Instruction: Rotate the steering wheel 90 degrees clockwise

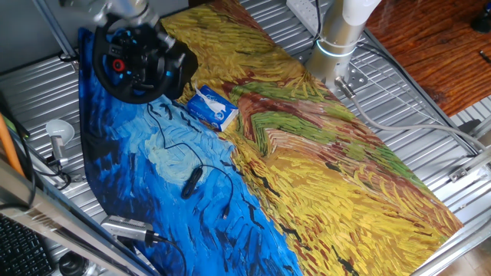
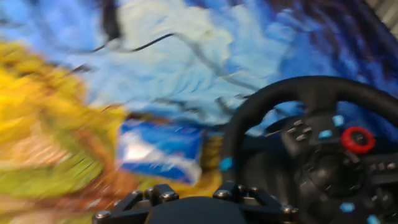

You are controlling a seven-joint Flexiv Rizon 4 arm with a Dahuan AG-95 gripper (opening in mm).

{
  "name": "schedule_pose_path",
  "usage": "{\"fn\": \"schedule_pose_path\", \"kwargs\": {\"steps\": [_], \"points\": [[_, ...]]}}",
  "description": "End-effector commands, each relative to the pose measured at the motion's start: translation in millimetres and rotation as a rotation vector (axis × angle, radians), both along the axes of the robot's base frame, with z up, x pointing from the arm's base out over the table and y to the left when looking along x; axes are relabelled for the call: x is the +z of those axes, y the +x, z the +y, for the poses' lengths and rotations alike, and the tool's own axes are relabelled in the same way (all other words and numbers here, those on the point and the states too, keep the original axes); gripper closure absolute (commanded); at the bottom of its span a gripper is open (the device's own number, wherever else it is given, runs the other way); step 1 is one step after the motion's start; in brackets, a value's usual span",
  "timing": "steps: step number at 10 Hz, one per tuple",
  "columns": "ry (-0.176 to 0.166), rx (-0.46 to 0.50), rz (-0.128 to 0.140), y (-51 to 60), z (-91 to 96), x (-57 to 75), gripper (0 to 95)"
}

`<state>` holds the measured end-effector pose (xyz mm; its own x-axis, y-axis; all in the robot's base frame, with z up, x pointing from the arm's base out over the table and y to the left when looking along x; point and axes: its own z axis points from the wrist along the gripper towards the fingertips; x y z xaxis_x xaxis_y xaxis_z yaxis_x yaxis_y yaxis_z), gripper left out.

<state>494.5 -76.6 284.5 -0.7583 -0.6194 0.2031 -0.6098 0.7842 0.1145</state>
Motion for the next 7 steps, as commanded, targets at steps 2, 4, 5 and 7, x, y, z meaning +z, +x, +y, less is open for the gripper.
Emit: {"fn": "schedule_pose_path", "kwargs": {"steps": [2,4,5,7], "points": [[0.062,0.061,0.06,-13.6,1.8,45.7,95.0],[0.054,0.039,0.061,-13.7,1.8,45.7,95.0],[0.052,0.029,0.059,-13.8,1.8,45.7,95.0],[0.092,-0.01,0.048,-14.0,1.9,45.8,95.0]]}}
